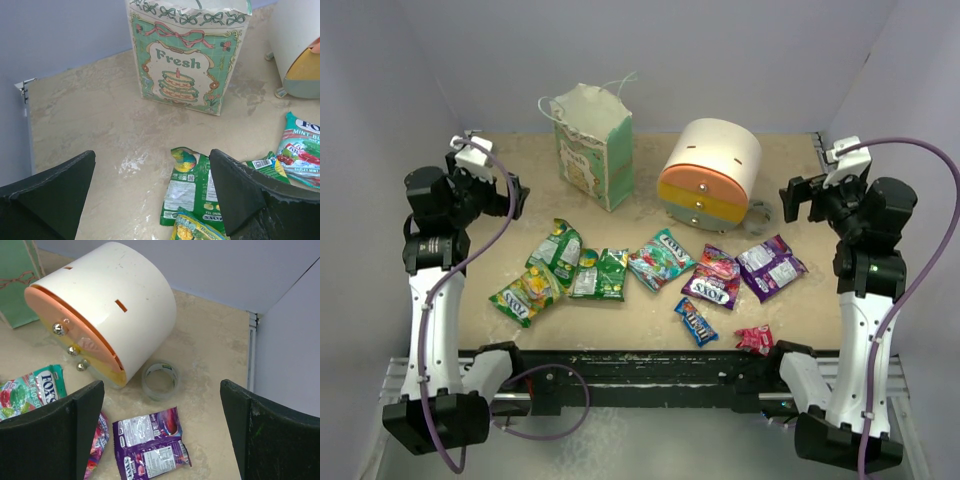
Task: Place the snacks into the paper bag
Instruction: Move the paper bag to the center of the board.
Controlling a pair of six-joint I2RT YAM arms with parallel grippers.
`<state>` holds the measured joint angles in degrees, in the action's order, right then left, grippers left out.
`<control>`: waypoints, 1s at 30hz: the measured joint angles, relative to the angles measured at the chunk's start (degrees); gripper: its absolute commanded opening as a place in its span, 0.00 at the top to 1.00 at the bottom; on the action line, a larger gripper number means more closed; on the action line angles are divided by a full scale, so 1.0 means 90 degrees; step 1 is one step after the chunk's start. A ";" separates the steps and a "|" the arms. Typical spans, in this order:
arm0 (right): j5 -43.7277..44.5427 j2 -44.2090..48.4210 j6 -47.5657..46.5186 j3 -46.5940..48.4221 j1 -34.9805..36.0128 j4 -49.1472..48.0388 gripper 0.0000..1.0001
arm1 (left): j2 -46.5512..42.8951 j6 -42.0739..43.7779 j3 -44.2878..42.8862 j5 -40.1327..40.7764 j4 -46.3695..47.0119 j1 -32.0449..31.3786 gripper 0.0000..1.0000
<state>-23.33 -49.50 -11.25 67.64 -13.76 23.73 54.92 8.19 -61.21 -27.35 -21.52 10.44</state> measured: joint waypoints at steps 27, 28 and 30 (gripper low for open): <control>-0.0644 -0.0503 -0.0401 -0.0891 0.0027 0.0080 0.00 | 0.3364 0.1430 -0.4299 -0.0228 -0.1501 -0.2460 0.01; -0.0665 -0.0503 -0.0403 -0.0918 0.0027 0.0078 0.00 | 0.3582 0.1506 -0.4546 -0.0262 -0.1627 -0.2509 0.01; -0.0692 -0.0493 -0.0415 -0.0976 0.0027 0.0029 0.00 | 0.4017 0.1620 -0.5025 -0.0352 -0.1834 -0.2601 0.01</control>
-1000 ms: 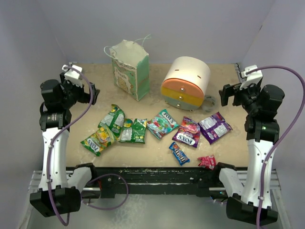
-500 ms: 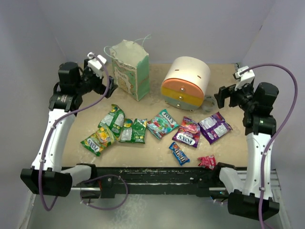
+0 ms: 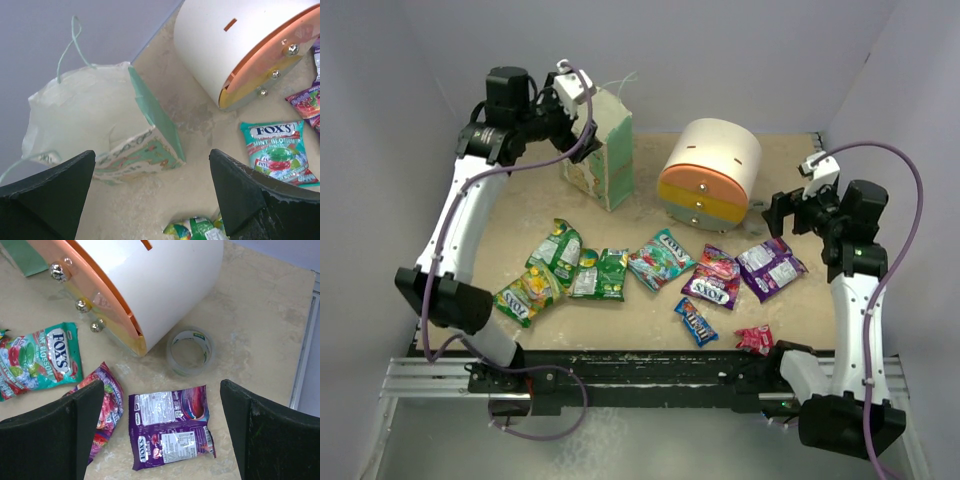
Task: Place the snacks into the paper bag
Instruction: Move the paper bag to the center of the board.
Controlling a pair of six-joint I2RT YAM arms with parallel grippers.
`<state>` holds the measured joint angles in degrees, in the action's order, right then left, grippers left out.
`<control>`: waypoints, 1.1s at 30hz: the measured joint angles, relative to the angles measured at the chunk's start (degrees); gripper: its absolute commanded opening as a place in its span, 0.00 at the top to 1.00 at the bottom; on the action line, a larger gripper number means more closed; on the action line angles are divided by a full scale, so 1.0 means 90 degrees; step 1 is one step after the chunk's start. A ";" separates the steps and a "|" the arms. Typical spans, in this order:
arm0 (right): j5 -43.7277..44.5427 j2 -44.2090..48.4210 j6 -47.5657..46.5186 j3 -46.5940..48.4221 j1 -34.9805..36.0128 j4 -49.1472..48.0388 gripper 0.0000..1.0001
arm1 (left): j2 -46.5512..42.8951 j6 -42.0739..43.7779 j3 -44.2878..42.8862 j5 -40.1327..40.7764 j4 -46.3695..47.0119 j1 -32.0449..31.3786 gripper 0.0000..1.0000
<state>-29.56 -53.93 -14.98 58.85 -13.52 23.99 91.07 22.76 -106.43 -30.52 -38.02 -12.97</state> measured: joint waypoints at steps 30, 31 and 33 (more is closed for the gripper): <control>-0.0002 0.0551 -0.0036 -0.0765 0.0000 -0.0180 0.00 | 0.3359 0.1722 -0.3461 0.0032 -0.2443 -0.0321 0.07; -0.0002 0.0566 -0.0036 -0.0765 0.0000 -0.0182 0.00 | 0.3359 0.1783 -0.3461 0.0078 -0.2523 -0.0325 0.09; -0.0002 0.0583 -0.0036 -0.0767 0.0000 -0.0182 0.00 | 0.3359 0.1926 -0.3461 0.0146 -0.2654 -0.0330 0.12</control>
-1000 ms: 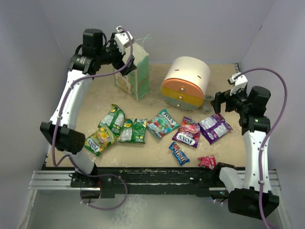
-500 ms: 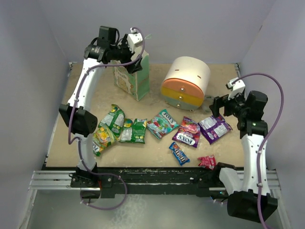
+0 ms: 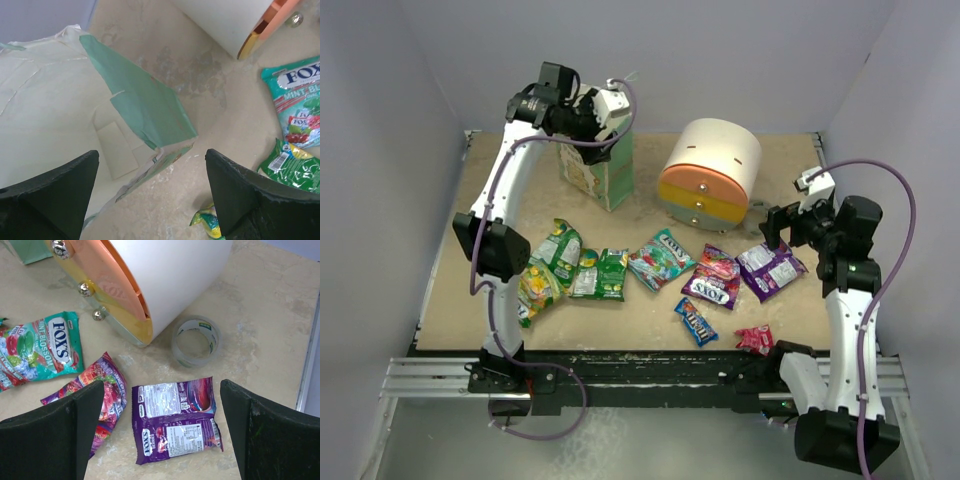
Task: Place the snacks into the paper bag
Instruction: Move the paper bag to the center of the board.
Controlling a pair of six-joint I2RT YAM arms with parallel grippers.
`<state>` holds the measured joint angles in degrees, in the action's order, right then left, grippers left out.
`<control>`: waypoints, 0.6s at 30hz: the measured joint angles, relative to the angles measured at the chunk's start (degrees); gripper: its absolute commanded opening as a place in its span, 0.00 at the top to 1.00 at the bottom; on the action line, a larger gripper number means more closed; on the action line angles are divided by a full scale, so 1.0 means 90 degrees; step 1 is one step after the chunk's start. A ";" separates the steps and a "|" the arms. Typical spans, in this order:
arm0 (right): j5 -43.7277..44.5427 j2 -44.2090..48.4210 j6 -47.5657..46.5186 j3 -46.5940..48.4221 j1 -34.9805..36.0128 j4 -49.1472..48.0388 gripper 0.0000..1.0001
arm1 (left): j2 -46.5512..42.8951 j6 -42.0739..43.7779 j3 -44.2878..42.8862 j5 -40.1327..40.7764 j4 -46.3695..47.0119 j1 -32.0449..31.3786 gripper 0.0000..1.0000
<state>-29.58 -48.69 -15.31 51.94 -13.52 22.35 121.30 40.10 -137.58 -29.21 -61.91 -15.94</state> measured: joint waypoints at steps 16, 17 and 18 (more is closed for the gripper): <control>-0.0027 0.0129 0.0002 -0.0194 0.0000 -0.0090 0.00 | -0.0002 0.0682 0.0002 0.0697 -0.0612 -0.0012 0.52; -0.0029 0.0126 0.0002 -0.0199 0.0000 -0.0090 0.00 | -0.0002 0.0692 0.0015 0.0726 -0.0651 -0.0015 0.54; -0.0032 0.0121 0.0002 -0.0199 0.0000 -0.0090 0.00 | -0.0012 0.0704 0.0036 0.0755 -0.0690 -0.0017 0.56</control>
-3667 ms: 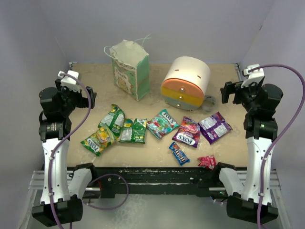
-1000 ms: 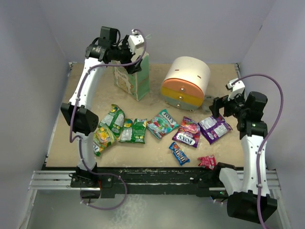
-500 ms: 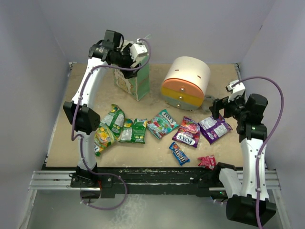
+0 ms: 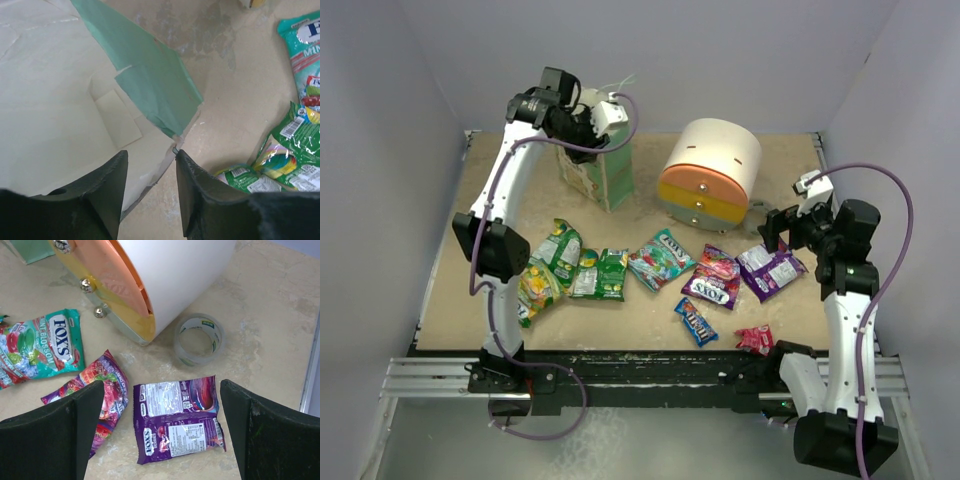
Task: Place the snacks into the paper bag
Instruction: Move the paper bag to the center of the board.
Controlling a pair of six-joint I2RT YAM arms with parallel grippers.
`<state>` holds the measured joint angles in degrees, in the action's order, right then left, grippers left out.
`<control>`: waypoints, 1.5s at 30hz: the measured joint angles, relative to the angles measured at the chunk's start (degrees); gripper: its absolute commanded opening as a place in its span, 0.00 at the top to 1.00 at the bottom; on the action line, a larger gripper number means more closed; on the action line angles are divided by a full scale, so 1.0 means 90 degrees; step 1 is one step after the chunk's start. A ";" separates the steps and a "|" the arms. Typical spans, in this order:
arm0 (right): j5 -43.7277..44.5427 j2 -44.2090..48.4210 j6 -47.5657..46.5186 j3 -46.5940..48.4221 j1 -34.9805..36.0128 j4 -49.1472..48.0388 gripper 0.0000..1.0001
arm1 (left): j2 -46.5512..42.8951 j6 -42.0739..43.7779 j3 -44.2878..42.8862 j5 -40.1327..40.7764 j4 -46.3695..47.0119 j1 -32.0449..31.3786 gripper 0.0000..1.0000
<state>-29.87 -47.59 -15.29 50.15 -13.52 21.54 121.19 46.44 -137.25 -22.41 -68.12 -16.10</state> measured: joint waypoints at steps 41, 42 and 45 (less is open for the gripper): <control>-0.0374 -0.0396 -0.0257 0.0005 0.0000 0.0010 0.00 | -0.1608 -0.1814 0.1940 0.0991 -0.0153 -0.0270 0.60; -0.0418 -0.0447 -0.0330 0.0017 0.0000 0.0083 0.00 | -0.1649 -0.1836 0.1977 0.0991 -0.0102 -0.0270 0.56; -0.0476 -0.0619 -0.0559 0.0066 0.0000 0.0311 0.00 | -0.1872 -0.1887 0.2108 0.0998 0.0078 -0.0270 0.48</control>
<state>-34.15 -53.17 -20.32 50.74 -13.52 24.34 104.33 29.45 -118.28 -13.43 -67.42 -18.52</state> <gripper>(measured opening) 0.997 0.447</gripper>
